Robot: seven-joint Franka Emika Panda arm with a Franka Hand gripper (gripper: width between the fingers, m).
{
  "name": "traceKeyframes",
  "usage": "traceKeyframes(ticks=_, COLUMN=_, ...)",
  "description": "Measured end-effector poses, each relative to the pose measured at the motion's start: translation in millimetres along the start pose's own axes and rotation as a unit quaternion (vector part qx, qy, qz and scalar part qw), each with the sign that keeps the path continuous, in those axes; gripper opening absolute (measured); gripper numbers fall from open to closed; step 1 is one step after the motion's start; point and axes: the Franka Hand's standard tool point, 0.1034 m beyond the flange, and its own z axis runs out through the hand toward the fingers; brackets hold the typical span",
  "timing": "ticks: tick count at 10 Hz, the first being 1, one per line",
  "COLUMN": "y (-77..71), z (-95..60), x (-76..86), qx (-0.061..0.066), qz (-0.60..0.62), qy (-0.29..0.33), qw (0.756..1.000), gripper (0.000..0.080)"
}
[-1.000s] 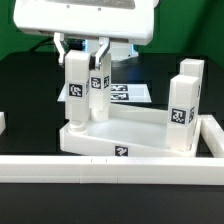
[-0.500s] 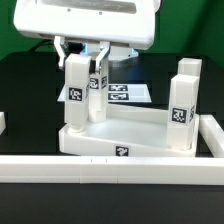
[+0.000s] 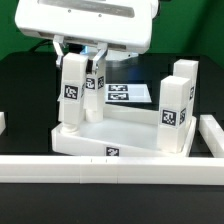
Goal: Assemble desk
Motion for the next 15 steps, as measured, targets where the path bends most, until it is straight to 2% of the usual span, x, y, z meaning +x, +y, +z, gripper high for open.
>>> traceKeyframes(ticks=13, y=2.6, z=3.2, x=-5.1, qx=-0.001, qz=0.002, qy=-0.001, qw=1.000, gripper=0.0291)
traceKeyframes(ticks=14, y=2.5, z=3.3, x=-5.2, qx=-0.001, qz=0.002, qy=-0.001, qw=1.000, gripper=0.0443)
traceKeyframes(ticks=15, y=2.7, z=3.3, x=-5.4, qx=-0.001, qz=0.001, qy=-0.003, qw=1.000, gripper=0.0443)
